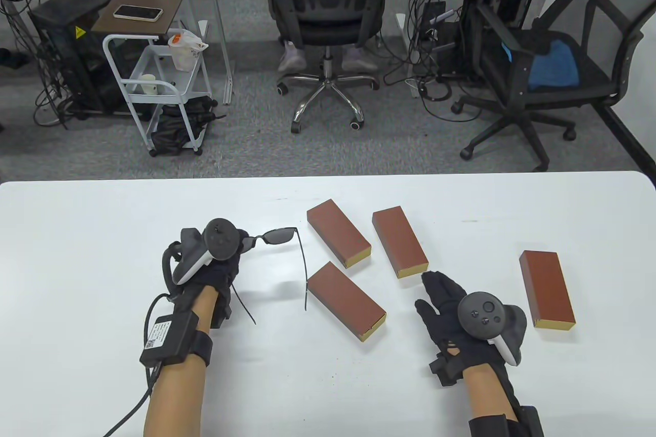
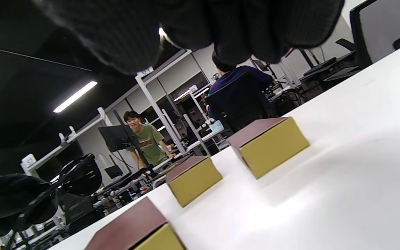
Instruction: Slide to open storage boxes and store sunglasses
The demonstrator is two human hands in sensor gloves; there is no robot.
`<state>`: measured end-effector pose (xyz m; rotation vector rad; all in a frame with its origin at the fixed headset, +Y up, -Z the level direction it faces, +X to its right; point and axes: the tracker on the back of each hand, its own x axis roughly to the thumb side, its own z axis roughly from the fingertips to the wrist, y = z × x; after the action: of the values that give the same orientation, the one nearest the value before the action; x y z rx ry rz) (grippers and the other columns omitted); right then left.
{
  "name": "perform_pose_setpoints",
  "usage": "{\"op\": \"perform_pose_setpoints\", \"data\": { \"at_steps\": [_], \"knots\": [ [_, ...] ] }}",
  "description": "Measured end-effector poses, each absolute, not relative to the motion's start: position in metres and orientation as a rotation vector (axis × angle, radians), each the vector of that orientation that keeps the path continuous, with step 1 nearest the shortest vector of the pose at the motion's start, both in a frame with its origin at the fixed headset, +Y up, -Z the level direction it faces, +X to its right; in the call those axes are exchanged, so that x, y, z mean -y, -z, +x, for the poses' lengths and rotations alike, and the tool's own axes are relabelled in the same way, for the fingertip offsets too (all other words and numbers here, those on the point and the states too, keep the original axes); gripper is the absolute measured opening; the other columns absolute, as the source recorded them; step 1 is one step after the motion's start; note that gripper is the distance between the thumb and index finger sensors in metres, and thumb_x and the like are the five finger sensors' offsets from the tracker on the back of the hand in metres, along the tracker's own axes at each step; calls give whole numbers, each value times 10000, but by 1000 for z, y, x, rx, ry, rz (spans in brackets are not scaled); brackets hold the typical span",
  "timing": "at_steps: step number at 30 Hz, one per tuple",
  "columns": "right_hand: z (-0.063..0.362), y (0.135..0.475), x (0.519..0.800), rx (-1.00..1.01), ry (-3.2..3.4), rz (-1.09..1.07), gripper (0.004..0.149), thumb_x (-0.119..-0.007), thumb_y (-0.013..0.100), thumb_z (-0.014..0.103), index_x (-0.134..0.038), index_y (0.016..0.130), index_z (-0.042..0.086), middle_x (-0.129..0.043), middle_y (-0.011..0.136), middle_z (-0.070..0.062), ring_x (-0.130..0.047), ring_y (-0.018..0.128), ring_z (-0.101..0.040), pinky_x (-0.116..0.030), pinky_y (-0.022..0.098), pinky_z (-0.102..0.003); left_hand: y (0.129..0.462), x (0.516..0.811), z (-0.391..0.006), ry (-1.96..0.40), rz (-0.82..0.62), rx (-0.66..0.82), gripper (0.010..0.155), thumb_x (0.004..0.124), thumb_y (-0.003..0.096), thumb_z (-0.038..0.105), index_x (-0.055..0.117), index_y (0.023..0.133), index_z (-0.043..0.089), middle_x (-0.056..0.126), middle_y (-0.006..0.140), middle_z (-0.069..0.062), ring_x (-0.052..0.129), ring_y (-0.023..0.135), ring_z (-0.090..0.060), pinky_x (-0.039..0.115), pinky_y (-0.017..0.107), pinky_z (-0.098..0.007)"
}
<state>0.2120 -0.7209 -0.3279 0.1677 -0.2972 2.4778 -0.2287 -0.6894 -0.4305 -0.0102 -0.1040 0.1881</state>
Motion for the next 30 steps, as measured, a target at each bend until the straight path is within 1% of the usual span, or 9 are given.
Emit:
{"op": "perform_pose_setpoints", "data": {
  "at_steps": [1,6,14,22,25,30],
  "knots": [
    [209,328,720,299,-2479,185,578,-843,383,402,-687,901,197,-702,979,-144,-719,864,-421,-680,637,-508,422,687,-221,-196,-6,153,431,679,531,346,781,950,337,843,923,-28,899,750,-279,754,546,-538],
    [198,327,714,309,-2474,248,523,-860,380,374,-756,857,187,-783,931,-139,-782,830,-409,-719,612,-505,391,679,-190,-246,-32,273,440,655,535,360,782,955,331,845,915,-37,897,740,-284,752,546,-541],
    [180,324,705,310,-2428,375,552,-898,355,366,-755,857,184,-792,926,-143,-803,821,-406,-740,604,-502,359,673,-142,-307,-79,419,443,648,537,373,794,953,325,860,891,-45,904,717,-282,755,543,-544],
    [174,322,704,233,-2204,379,596,-949,322,336,-746,867,206,-811,915,-124,-836,805,-378,-770,591,-480,343,670,-111,-339,-115,507,442,652,540,373,798,955,328,858,889,-50,901,719,-284,748,552,-555],
    [176,324,706,203,-2133,373,550,-955,320,310,-786,836,224,-862,879,-103,-887,771,-356,-805,567,-466,341,668,-106,-339,-117,518,441,653,539,373,801,953,332,861,885,-49,903,716,-284,749,552,-556],
    [181,327,711,167,-2050,332,469,-951,322,298,-852,775,234,-952,797,-81,-971,692,-328,-864,506,-446,339,666,-102,-350,-140,522,440,656,541,372,804,954,332,859,887,-52,899,720,-285,746,555,-558]
  ]
}}
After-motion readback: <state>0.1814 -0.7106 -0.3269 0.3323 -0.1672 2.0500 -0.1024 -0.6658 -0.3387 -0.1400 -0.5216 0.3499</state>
